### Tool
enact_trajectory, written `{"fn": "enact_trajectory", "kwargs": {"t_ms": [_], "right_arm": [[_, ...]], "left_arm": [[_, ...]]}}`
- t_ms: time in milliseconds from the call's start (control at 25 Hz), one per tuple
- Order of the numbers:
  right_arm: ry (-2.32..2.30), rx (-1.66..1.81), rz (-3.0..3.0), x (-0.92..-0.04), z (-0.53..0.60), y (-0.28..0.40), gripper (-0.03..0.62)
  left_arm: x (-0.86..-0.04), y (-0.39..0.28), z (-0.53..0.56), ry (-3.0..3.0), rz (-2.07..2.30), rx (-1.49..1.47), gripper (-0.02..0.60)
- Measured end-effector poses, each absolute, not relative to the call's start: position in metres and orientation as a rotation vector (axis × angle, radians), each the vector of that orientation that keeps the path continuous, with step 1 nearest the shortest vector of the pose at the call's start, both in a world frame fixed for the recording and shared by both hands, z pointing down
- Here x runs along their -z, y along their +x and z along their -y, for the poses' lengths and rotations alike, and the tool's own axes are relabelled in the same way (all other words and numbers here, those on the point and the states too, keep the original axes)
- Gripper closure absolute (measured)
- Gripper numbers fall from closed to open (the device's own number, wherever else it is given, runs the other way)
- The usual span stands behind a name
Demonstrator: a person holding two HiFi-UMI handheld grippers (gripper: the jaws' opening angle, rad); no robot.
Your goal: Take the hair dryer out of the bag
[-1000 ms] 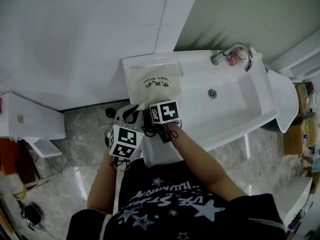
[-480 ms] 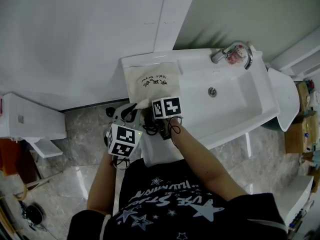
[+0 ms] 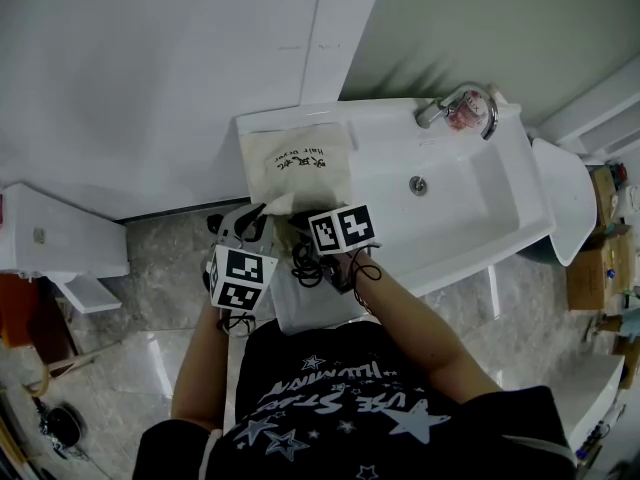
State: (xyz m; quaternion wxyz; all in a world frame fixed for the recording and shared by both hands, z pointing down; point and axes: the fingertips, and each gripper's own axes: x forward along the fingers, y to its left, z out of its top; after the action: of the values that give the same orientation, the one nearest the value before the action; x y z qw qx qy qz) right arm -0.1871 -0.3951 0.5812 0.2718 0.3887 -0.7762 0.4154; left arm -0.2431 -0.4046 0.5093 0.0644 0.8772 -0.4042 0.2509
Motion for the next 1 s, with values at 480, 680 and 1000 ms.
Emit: {"fn": "enact_trajectory", "kwargs": {"t_ms": [480, 680, 1000], "right_arm": [[0.749, -1.139, 2.194, -0.558, 0.325, -0.180, 0.408], [0.561, -1.095, 2.238, -0.544, 0.291, -0.173, 0.408], [0.417, -1.012, 2.293, -0.529, 0.246, -0.152, 0.408]], "left_arm": [[-0.500, -0.242, 0.396, 2.548, 1.368, -0.769, 0.545], [-0.501, -0.242, 0.386, 2.496, 1.433, -0.786, 0.546], [-0.500, -0.229, 0.373, 2.453, 1.489, -0.838, 0.546]]}}
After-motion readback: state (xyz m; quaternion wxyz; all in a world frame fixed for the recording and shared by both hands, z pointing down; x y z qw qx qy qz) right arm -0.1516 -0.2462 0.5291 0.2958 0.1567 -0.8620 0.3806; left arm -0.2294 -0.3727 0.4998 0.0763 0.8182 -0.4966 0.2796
